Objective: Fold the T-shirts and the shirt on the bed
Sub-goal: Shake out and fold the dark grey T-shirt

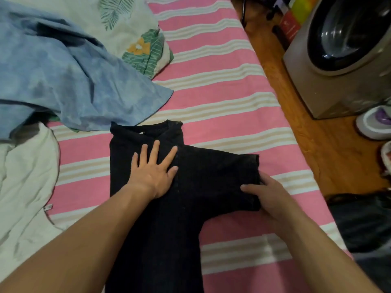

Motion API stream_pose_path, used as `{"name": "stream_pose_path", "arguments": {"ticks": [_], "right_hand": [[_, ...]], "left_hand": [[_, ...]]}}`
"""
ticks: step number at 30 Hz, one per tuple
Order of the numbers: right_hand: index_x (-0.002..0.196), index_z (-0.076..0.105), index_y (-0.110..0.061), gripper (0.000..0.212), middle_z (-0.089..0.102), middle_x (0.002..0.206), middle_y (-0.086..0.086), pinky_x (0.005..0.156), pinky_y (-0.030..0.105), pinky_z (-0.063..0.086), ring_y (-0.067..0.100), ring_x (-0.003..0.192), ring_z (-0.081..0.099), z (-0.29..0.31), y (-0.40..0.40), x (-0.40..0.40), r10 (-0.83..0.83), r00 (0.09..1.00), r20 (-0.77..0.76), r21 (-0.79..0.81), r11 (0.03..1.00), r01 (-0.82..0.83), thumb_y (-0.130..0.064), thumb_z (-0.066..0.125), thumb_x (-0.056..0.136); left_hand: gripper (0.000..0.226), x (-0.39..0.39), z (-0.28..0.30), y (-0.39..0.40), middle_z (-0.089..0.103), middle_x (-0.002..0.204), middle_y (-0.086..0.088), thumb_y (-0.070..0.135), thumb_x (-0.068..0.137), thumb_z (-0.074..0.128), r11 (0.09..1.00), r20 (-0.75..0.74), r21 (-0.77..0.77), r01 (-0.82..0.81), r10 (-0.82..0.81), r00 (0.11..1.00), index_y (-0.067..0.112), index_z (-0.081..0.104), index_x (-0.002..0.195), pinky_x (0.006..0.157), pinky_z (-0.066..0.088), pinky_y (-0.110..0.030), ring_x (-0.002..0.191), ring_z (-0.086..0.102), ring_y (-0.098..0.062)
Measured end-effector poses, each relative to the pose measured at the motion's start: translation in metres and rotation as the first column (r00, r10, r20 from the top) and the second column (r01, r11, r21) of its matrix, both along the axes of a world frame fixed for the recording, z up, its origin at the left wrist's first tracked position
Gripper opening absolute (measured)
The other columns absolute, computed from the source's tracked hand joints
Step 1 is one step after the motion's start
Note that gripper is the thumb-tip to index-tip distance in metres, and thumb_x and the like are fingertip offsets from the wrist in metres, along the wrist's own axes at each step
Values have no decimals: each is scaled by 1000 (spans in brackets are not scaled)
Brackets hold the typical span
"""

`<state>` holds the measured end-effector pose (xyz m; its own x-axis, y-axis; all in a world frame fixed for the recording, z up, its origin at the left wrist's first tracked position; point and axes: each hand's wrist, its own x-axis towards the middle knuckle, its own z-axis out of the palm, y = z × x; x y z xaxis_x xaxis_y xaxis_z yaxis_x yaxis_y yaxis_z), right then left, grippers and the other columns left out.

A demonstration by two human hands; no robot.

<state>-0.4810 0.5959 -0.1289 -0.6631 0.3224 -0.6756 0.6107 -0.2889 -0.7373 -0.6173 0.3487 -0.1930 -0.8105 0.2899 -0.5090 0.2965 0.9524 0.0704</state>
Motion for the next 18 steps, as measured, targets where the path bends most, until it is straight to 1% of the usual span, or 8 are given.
{"name": "stream_pose_path", "arguments": {"ticks": [2,4,6,8,9,11,15,18], "right_hand": [[124,65,-16,46,74,114,15,90,51,57,35,102,72,22,-6,-13,54,992,-114,-96,993,-65,12,58,88],[123,63,-13,45,72,114,18,90,51,57,37,103,71,46,-29,-33,172,963,-208,-98,976,-196,14,59,88],[122,62,-18,45,74,105,11,85,48,60,32,98,72,63,-69,-51,370,892,-261,44,927,-372,9,65,86],[134,52,-32,59,74,98,5,80,50,62,29,90,74,66,-116,-63,583,778,-234,156,813,-561,-5,71,85],[144,39,-39,71,73,94,7,76,48,63,30,85,74,62,-138,-66,683,705,-189,154,730,-666,-12,71,88],[157,12,-39,85,71,92,8,76,40,62,27,79,75,47,-164,-67,793,608,-43,190,604,-774,-29,66,94],[147,43,-27,51,58,122,7,98,39,48,25,110,61,7,-139,-77,646,740,186,678,461,-573,-29,54,97],[149,42,-26,53,42,130,10,102,40,44,29,113,53,-15,-107,-100,607,767,207,741,414,-528,-20,52,98]], "left_hand": [[65,-8,15,3,-17,169,-3,61,103,29,998,60,68,-5,0,998,53,-6,157,126,-2,-50,156,-10,-34],[54,-6,40,-5,21,168,-5,48,101,49,911,79,370,-185,168,983,43,36,154,124,17,-38,154,20,-28],[29,8,65,-25,64,136,4,38,100,56,431,339,689,-582,519,785,32,68,126,106,41,-30,131,55,-22],[38,22,78,-51,72,118,-2,49,100,51,-179,820,499,-848,413,396,21,70,119,88,50,-37,110,67,-26],[52,30,78,-65,70,121,-10,57,100,45,-317,938,315,-894,245,244,16,67,124,85,52,-41,106,67,-30],[66,39,74,-83,68,126,-19,61,101,38,-376,991,135,-917,61,121,9,68,127,84,58,-44,103,70,-35],[40,44,46,-83,72,121,-14,33,108,41,-413,973,190,-891,199,115,12,64,133,75,64,-38,104,73,-28],[31,48,35,-80,75,117,-7,24,110,41,-387,931,309,-869,308,194,21,63,130,77,62,-36,105,73,-24]]}}
